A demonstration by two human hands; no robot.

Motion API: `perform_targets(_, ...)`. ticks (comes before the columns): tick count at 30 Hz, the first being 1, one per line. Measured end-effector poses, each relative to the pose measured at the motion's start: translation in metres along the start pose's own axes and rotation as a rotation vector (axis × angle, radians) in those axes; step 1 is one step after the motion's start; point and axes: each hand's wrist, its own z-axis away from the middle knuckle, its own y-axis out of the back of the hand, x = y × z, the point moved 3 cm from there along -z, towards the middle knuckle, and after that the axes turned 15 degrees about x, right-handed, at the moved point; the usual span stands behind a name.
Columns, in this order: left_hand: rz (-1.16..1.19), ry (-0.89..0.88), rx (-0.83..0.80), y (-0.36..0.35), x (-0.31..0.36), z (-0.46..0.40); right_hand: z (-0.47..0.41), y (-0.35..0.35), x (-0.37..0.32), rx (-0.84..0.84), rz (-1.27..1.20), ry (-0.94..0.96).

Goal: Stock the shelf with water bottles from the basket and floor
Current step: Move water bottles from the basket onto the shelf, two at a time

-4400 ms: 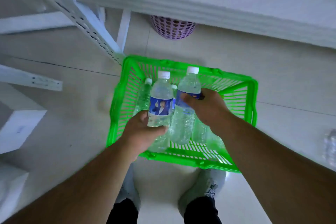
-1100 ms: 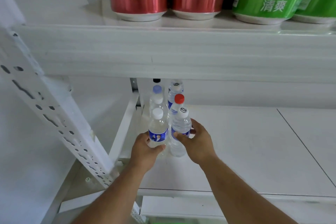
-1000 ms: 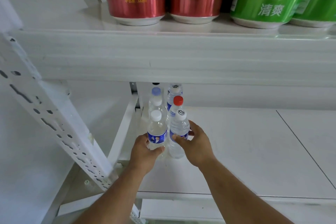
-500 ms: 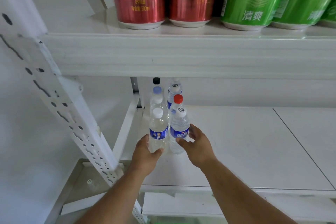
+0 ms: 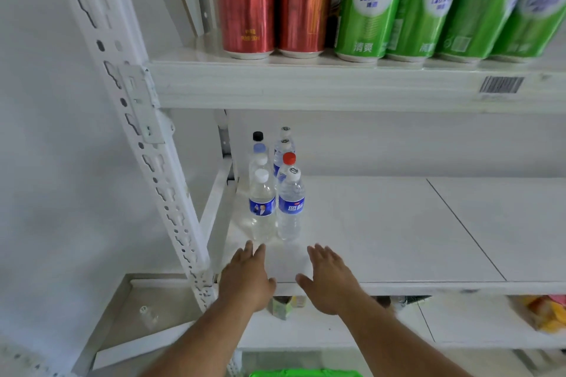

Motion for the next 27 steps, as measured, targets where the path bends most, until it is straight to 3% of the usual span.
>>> perform_targets(13, -0.013, 0.067, 0.001, 0.014, 0.049, 0.126, 0.102, 0.028, 0.026, 0.020, 0.056, 0.270)
perform_targets(27, -0.031, 0.078, -0.072, -0.027, 0.064, 0.232, 0.207, 0.004, 0.073, -0.081, -0.003, 0.166)
